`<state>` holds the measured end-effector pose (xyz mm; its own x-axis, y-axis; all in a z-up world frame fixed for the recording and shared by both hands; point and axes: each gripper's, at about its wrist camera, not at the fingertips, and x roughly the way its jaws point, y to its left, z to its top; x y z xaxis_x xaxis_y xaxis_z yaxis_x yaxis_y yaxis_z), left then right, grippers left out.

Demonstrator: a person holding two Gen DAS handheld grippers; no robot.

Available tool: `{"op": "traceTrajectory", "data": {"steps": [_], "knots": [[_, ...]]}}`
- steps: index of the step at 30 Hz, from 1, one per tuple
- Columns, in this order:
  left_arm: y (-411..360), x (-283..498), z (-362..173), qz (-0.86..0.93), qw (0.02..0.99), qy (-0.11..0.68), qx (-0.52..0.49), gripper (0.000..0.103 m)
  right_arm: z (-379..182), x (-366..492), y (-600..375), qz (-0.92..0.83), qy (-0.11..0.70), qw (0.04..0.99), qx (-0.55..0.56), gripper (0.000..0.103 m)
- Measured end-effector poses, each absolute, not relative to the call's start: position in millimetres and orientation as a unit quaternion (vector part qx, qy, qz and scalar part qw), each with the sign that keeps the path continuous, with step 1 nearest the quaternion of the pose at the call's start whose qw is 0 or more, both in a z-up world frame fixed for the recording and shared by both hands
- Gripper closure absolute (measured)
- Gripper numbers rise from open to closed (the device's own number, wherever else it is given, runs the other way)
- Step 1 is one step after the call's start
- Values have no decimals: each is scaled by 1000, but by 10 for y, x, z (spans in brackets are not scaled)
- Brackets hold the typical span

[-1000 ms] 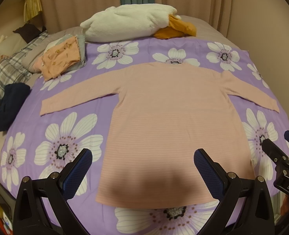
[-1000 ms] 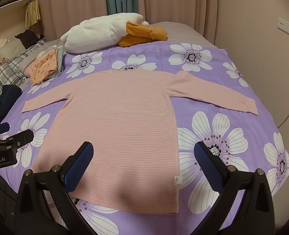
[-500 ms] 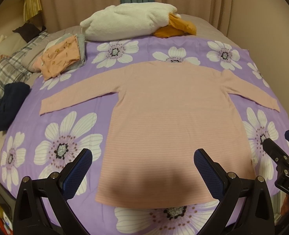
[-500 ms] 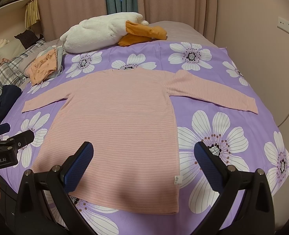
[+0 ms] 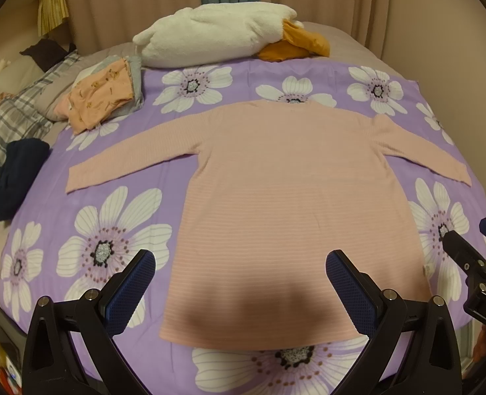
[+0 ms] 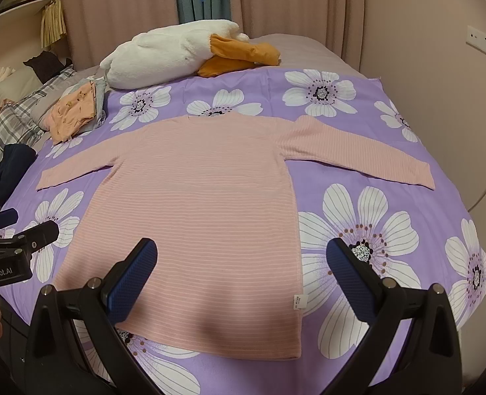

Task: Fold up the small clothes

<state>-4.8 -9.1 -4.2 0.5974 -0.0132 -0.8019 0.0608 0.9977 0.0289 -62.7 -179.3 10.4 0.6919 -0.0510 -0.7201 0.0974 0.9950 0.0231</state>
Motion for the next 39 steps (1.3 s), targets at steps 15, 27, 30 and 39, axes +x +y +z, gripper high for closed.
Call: {"op": "traceTrajectory", "data": {"steps": [15,27,30,39], "knots": [[-79,-47,-128,-26,891,452,27,1,52,-632,-1815,-41,392,918,36,0],[44,308,-505,-57,858,507,-55,1,-394,-510,-2533,-32,397,894,204,0],[105,418,-575,-74,849,515,-96,1,-573,-518,-2942,-62,392,879,262,0],[75,860,-603,-103,842,511,-142,1,-1012,-261,-4281,-171,350,834,390,8]]}}
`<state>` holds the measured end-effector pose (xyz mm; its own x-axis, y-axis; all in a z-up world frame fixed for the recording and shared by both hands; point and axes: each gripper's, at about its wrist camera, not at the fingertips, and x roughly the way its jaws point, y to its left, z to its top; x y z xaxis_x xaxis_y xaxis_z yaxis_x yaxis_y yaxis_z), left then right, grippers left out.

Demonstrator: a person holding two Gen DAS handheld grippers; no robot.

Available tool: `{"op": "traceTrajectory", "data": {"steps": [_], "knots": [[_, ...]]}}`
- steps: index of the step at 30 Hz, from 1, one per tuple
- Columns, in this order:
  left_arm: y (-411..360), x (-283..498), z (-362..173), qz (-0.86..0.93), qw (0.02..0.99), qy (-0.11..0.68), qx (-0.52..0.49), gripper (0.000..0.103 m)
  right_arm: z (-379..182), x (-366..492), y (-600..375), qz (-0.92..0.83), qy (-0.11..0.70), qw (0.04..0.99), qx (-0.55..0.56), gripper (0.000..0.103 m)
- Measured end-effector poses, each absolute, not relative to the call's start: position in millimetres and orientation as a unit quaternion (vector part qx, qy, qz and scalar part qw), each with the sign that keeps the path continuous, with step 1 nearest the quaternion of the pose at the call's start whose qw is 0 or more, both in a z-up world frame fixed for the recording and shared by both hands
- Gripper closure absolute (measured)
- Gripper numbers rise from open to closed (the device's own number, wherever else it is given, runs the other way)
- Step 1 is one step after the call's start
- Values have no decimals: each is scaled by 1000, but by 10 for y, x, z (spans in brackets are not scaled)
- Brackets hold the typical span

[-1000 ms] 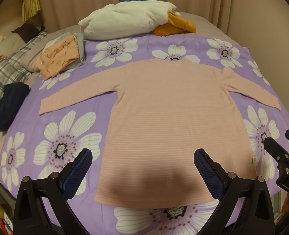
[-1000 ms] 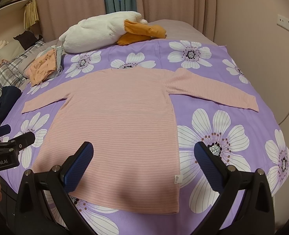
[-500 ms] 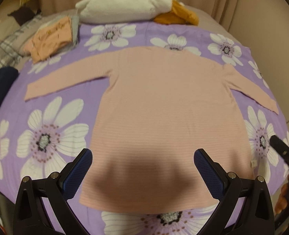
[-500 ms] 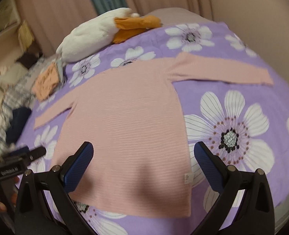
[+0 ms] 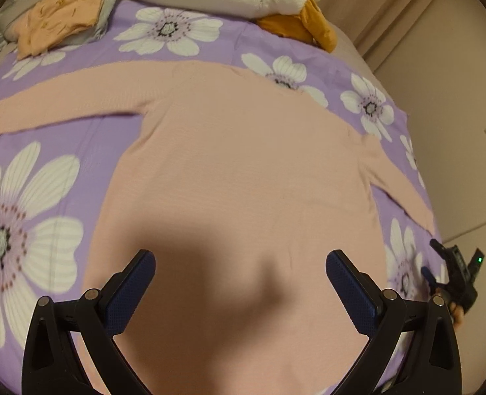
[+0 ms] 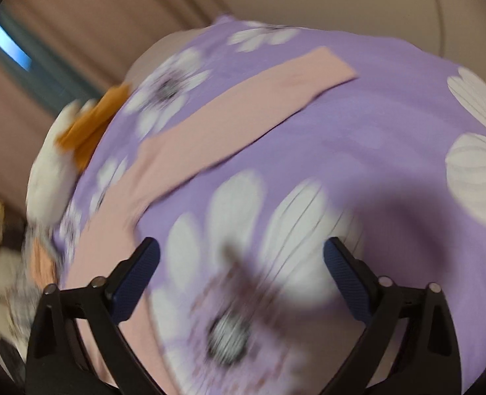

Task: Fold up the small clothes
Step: 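Grasp the pink shirt's sleeve cuff with the right gripper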

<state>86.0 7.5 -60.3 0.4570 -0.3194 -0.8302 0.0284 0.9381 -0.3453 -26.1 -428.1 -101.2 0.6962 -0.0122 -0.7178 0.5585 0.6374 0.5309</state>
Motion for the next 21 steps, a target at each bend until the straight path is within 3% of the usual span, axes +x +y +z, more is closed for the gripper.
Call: {"op": "traceTrajectory", "data": {"steps": [5,11,14,16,17,21], "knots": [[25,1134,-604,-82,849,504,-135,1,-1070,45,-4842,-192,307,824,435,13],[67,1375,-681,-64,847,507,-143,1,-1139,364,-5339,-216,268,817,464,27],[85,1475,-731,-52,846,512,-140,1,-1184,413,-5513,-226,246,811,480,55],[110,1518,-755,-45,845,514,-140,1,-1222,452,-5572,-236,252,807,479,89],[124,1529,-762,-42,845,515,-140,1,-1229,466,-5599,-242,257,806,476,96],[204,1568,-783,-29,843,518,-137,1,-1012,495,-5504,-233,257,829,439,96]]}}
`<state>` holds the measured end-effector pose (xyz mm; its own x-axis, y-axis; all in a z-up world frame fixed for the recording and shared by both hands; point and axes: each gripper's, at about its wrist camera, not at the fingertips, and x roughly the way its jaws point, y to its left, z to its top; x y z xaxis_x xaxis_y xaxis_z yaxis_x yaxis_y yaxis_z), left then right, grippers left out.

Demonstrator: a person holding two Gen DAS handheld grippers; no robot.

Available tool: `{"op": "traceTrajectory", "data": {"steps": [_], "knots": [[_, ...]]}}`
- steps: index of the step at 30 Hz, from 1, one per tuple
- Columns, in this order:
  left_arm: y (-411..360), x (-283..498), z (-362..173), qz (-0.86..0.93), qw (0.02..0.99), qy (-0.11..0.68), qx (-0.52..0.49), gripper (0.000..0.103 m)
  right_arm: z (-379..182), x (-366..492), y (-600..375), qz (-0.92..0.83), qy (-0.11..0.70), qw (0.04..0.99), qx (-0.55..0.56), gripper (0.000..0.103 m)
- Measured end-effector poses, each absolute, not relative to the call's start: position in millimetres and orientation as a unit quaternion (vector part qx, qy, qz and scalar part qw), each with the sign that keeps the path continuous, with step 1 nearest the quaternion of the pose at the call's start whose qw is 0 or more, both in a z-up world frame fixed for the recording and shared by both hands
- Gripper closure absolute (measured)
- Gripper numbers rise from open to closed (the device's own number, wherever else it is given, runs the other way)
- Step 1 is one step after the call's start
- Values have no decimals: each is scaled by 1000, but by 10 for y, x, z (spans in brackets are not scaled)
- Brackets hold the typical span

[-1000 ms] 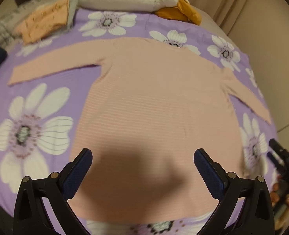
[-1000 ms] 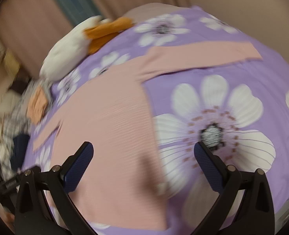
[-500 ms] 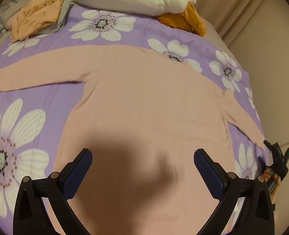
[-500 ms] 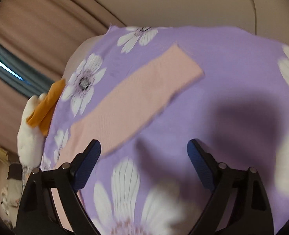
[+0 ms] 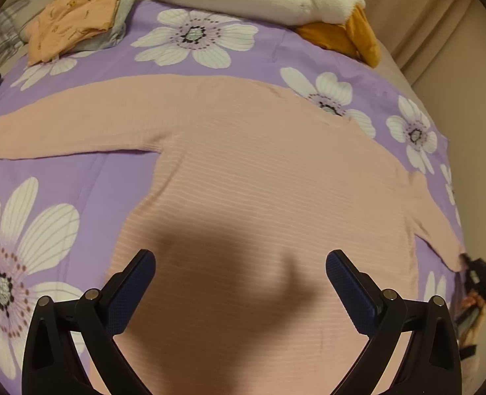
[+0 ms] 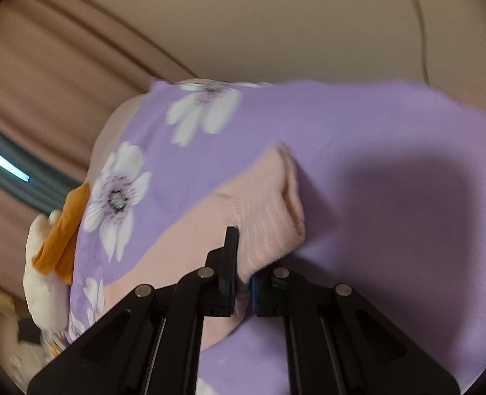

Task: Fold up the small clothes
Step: 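Grasp the pink shirt's sleeve cuff with the right gripper, then fold the sleeve across the shirt body with the right gripper, then open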

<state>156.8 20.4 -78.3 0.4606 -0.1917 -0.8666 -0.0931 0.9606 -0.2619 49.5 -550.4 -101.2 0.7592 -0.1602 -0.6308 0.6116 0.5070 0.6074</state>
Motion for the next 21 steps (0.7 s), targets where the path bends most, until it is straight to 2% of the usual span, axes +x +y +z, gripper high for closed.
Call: {"op": "traceTrajectory", "data": {"steps": [5,9,13,17,21], "knots": [[365,1573,-754,-18,844,517,-144,1,-369,833,-5045,-179,272,877,353,96],[564,1524,-670,-13,849,507,-151,1,275,1286,-4355,-117,286,911,274,96],[825,1469,-601,-3,853,497,-161,1,661,1736,-3485,-55,297,932,203,96],[1119,1410,-562,13,856,487,-174,1,768,2083,-2564,-5,309,942,131,96],[1390,1372,-582,35,856,484,-179,1,445,2418,-1581,35,347,937,33,95]]}}
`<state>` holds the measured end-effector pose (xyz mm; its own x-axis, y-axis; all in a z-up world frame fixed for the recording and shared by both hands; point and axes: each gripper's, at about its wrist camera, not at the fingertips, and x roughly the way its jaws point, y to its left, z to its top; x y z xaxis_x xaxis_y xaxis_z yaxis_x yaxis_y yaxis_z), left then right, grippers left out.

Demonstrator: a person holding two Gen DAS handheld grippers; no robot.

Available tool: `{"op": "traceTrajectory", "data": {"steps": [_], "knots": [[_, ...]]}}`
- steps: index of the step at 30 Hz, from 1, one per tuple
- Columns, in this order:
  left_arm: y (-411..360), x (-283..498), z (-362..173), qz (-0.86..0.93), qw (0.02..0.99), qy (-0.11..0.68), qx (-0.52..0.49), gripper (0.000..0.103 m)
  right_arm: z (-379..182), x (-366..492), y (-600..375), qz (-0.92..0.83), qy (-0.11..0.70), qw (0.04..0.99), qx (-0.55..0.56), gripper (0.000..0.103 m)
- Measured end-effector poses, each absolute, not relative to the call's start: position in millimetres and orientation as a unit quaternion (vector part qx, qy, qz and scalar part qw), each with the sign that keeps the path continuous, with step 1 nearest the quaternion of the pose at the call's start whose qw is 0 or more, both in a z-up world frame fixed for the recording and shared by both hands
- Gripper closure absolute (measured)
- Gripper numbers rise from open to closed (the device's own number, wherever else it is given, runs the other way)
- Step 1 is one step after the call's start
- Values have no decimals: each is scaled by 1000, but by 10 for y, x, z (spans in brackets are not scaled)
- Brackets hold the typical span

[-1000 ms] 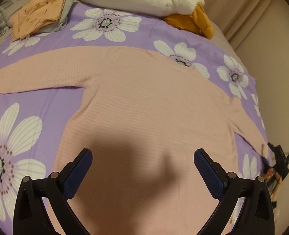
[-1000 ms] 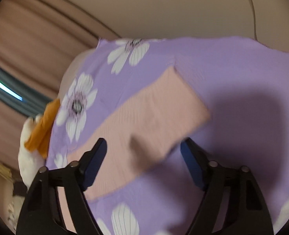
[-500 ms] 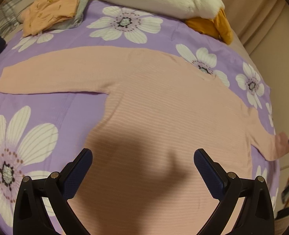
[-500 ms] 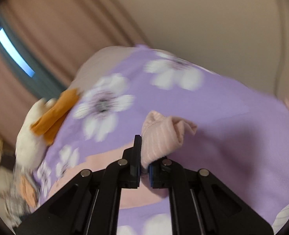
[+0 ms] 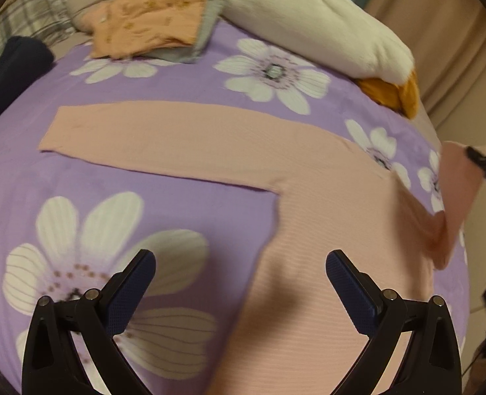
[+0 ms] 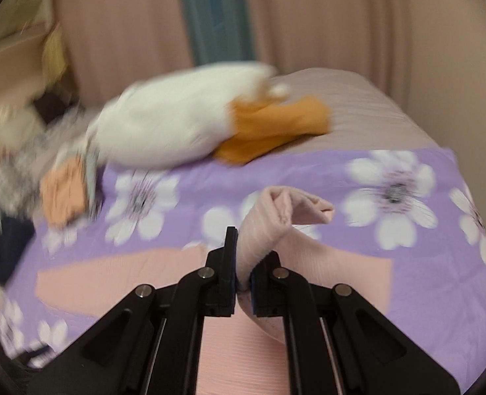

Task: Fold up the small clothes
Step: 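Fold the sleeve across the shirt body with the right gripper, then open, then grasp the other sleeve of the shirt with the left gripper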

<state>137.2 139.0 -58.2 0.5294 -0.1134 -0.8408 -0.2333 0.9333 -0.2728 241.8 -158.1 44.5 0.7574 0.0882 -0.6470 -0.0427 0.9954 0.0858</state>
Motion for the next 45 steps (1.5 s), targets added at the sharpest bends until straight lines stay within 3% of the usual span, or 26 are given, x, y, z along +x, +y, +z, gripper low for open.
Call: {"op": "traceTrajectory", "data": {"steps": [9,13,19,23,27,35,45], "knots": [[1631,1442,-665,49,852,486,-188,1,-831,2629,-302,92,443,881,-137,92],[1483,1592,-624,17,852,488,-186,1,-1005,2547,-188,149,466,865,-116,55],[1047,1901,-500,-58,857,482,-173,1,-591,2198,-841,250,436,863,41,35],[611,2240,-503,-162,840,475,-207,1,-549,2069,-1479,207,410,882,106,36],[296,2566,-653,-204,821,478,-235,1,-757,2114,-1859,149,428,881,134,66],[206,2952,-1076,-166,817,500,-232,1,-965,2038,-2219,121,426,880,172,67],[1238,2566,-949,-89,828,469,-296,1,-858,1757,-2387,125,411,887,171,66]]}}
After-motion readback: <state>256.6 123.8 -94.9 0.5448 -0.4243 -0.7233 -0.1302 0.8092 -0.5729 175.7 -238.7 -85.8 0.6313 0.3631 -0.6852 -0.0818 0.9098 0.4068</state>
